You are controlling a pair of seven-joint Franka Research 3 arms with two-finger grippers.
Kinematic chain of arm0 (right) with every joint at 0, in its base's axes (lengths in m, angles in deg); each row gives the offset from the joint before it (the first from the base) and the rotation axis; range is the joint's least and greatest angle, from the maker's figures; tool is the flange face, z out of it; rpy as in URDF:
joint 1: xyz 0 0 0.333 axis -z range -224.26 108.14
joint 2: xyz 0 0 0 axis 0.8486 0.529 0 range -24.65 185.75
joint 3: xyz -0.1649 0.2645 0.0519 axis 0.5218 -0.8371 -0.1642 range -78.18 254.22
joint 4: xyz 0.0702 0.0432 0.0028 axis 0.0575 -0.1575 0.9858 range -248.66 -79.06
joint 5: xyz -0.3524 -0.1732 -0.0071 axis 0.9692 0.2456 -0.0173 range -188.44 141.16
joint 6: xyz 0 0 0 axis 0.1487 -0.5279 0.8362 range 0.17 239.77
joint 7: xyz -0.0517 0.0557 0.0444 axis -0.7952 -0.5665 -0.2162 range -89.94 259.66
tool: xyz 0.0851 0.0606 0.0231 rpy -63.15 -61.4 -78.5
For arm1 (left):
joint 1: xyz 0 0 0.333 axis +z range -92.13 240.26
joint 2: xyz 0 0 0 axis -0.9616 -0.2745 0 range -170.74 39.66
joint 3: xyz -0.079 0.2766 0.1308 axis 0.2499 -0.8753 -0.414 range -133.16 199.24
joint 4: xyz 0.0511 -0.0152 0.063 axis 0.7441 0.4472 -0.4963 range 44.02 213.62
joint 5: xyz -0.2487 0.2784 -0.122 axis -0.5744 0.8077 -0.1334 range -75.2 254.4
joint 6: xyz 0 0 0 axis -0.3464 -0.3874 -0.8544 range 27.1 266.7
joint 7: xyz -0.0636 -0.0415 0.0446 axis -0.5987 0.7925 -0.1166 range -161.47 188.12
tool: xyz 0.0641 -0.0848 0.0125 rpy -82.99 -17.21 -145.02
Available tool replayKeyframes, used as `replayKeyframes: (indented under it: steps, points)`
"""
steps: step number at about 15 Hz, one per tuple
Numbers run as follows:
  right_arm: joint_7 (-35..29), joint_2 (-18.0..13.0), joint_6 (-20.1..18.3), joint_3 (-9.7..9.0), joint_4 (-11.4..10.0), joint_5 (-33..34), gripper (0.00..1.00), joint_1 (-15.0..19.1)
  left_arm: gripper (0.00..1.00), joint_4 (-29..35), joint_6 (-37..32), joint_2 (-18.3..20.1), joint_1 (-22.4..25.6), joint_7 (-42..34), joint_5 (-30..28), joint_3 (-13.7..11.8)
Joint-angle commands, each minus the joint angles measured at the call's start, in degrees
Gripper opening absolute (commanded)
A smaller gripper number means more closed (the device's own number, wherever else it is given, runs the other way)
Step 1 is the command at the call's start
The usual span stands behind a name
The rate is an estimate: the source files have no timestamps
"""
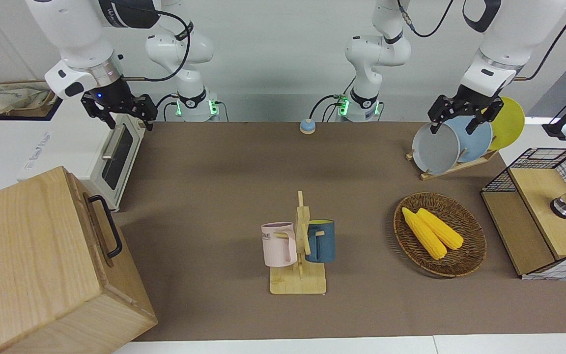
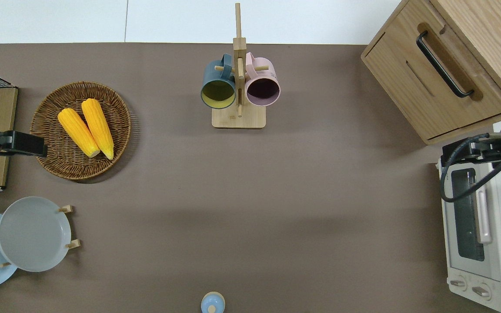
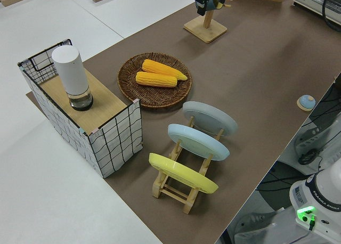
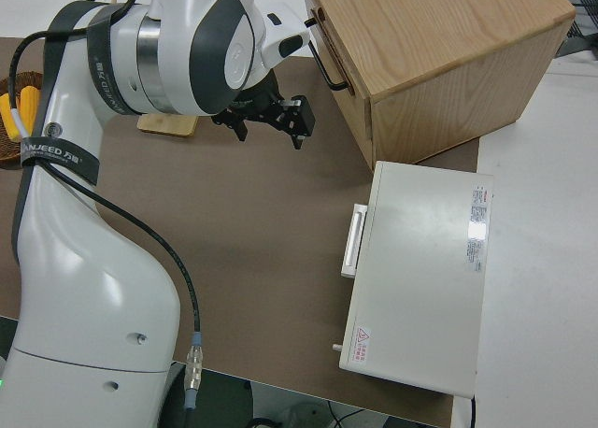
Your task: Slide drawer open with right arm
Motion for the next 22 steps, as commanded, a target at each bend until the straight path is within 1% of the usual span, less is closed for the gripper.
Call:
replayKeyframes:
  steps: [1,11,13,15,18,22]
  points:
    - [-1.6,0.2,-0.2,-0.03,0.6,-0.3,0.990,0.9,1.00,-1.1,0.1,-0.7,-1.0,-0.4,0.8,-0.9]
    - [1.0,0.2,-0.1,0.49,0.7,1.0,0.990,1.1,1.00,-1.1,0.1,-0.7,-1.0,-0.4,0.9,-0.9]
    - [2.7,0.3,-0.1,0.15,0.7,4.4,0.990,0.1,1.00,-1.1,0.1,-0.7,-1.0,-0.4,0.8,-0.9]
    - [2.6,0.6,-0.1,-0.30,0.7,6.9,0.987,-0.4,1.00,-1.1,0.1,-0.7,-1.0,-0.4,0.8,-0.9]
    - [2.7,0.7,-0.1,-0.30,1.0,12.0,0.987,-2.7,1.00,-1.1,0.1,-0.7,-1.0,-0.4,0.8,-0.9]
    - [2.6,2.2,0.2,-0.21,0.9,19.6,0.987,-5.8,1.00,-1.1,0.1,-0.7,-1.0,-0.4,0.8,-0.9]
